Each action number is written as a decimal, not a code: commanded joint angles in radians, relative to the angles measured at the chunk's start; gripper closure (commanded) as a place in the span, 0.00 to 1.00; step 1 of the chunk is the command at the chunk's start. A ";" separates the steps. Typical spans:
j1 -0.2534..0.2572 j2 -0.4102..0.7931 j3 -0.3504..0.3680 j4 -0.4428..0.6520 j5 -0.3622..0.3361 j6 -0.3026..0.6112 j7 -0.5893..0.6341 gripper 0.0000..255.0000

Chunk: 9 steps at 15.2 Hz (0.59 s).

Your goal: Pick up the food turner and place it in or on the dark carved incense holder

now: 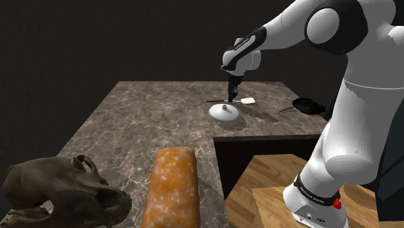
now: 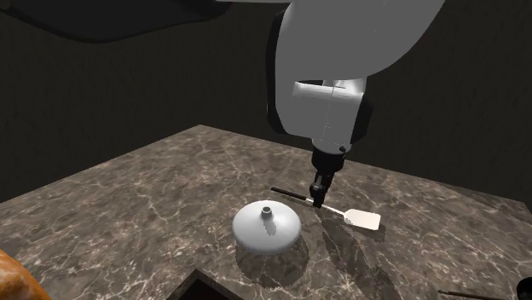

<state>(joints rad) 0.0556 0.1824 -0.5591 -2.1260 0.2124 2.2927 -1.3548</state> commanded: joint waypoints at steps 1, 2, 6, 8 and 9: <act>0.000 0.000 0.000 0.000 0.000 0.000 0.000 1.00; 0.000 0.000 0.000 0.000 0.000 0.000 0.000 1.00; 0.003 -0.017 -0.004 0.009 -0.016 -0.023 0.012 1.00; 0.006 -0.034 -0.008 0.019 -0.030 -0.046 0.023 1.00; 0.008 -0.043 -0.009 0.024 -0.037 -0.058 0.028 1.00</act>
<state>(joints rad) 0.0616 0.1490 -0.5665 -2.1067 0.1832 2.2473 -1.3328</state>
